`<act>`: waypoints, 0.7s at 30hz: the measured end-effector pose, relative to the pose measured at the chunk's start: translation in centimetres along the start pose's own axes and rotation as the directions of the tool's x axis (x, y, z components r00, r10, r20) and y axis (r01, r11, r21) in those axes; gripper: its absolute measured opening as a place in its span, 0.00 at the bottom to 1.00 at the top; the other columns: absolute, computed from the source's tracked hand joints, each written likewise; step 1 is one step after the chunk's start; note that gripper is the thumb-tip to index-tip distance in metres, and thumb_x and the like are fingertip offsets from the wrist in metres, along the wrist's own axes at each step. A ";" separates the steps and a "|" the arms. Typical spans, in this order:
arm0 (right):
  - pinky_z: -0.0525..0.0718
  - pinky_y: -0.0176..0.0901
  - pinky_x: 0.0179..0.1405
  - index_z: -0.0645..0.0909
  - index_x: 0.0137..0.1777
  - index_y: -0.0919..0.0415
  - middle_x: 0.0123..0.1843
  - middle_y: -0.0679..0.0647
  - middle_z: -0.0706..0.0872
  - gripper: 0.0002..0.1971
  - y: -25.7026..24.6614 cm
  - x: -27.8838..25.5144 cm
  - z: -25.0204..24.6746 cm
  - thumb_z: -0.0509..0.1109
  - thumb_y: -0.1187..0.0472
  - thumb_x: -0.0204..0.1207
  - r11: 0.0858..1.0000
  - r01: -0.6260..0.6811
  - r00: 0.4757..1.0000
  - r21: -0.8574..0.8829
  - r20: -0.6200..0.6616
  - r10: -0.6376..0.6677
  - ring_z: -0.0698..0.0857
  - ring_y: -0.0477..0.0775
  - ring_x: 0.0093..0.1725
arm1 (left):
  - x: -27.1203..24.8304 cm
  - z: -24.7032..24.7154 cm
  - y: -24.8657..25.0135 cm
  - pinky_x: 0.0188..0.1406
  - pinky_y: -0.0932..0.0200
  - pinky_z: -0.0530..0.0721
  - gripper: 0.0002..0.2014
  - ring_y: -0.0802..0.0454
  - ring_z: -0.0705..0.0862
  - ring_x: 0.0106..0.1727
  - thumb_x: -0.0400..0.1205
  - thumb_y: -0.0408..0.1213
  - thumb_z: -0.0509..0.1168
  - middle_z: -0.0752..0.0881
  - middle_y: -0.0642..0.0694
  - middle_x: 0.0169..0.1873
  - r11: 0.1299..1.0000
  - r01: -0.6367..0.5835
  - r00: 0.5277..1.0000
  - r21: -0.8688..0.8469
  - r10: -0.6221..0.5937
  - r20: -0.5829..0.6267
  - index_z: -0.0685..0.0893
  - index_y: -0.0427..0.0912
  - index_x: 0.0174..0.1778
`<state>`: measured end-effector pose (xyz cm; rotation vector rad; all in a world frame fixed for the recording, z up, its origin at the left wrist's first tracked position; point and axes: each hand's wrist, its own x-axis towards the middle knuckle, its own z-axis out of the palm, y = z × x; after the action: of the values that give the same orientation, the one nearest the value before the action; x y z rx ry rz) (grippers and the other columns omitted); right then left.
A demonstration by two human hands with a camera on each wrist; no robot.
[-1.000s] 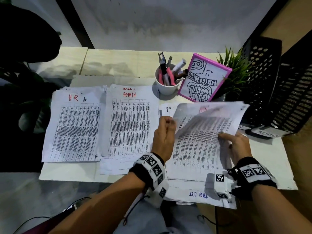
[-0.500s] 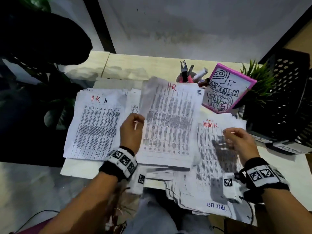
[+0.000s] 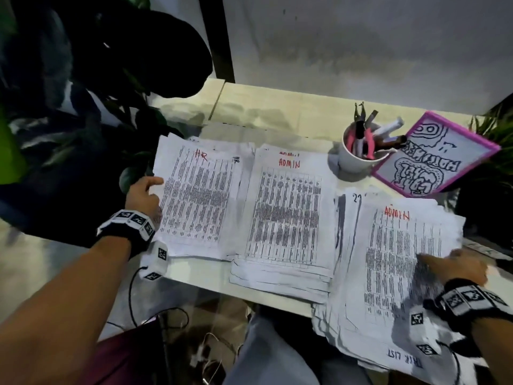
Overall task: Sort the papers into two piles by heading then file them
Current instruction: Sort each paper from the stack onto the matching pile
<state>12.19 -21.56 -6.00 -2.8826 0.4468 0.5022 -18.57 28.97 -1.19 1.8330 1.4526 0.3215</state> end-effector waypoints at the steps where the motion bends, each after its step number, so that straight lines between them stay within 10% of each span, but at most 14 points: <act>1: 0.72 0.62 0.63 0.74 0.67 0.74 0.68 0.76 0.74 0.40 -0.1 -0.1 0.1 0.81 0.46 0.64 1.000 -0.017 1.000 -0.021 -0.001 0.017 0.71 0.73 0.69 | 0.2 0.2 0.1 0.29 0.55 0.77 0.24 0.41 0.77 0.27 0.78 0.19 0.50 0.80 0.39 0.32 1.000 -0.002 1.000 0.016 0.002 0.012 0.79 0.43 0.63; 10: 0.78 0.59 0.54 0.73 0.63 0.76 0.64 0.74 0.75 0.39 -0.3 -0.9 0.7 0.81 0.45 0.64 0.999 -0.046 0.998 -0.004 -0.044 0.046 0.74 0.71 0.65 | 0.8 4.0 0.9 0.32 0.60 0.80 0.22 0.35 0.83 0.48 0.77 0.16 0.52 0.83 0.34 0.57 0.988 -0.003 0.998 0.153 -0.007 0.069 0.80 0.39 0.60; 13: 0.77 0.59 0.57 0.75 0.64 0.73 0.66 0.72 0.74 0.36 0.0 -0.8 0.4 0.81 0.48 0.64 0.999 -0.041 0.998 0.036 -0.053 0.043 0.73 0.71 0.65 | -0.2 5.2 2.6 0.63 0.48 0.77 0.15 0.33 0.70 0.73 0.76 0.21 0.63 0.70 0.36 0.75 0.917 -0.138 0.983 0.374 0.175 -0.065 0.86 0.41 0.53; 21: 0.77 0.48 0.45 0.80 0.38 0.64 0.49 0.68 0.83 0.11 1.3 -0.1 -0.5 0.80 0.61 0.65 0.909 0.072 0.989 0.411 -0.146 -0.013 0.82 0.66 0.49 | -7.1 12.1 11.6 0.66 0.63 0.69 0.16 0.45 0.71 0.71 0.75 0.20 0.59 0.74 0.43 0.69 0.883 -0.465 0.885 -0.064 0.462 -0.063 0.84 0.39 0.54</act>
<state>11.86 -22.90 -5.67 -2.5134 0.4475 0.1679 -5.05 16.89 0.38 2.1068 0.9934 0.6500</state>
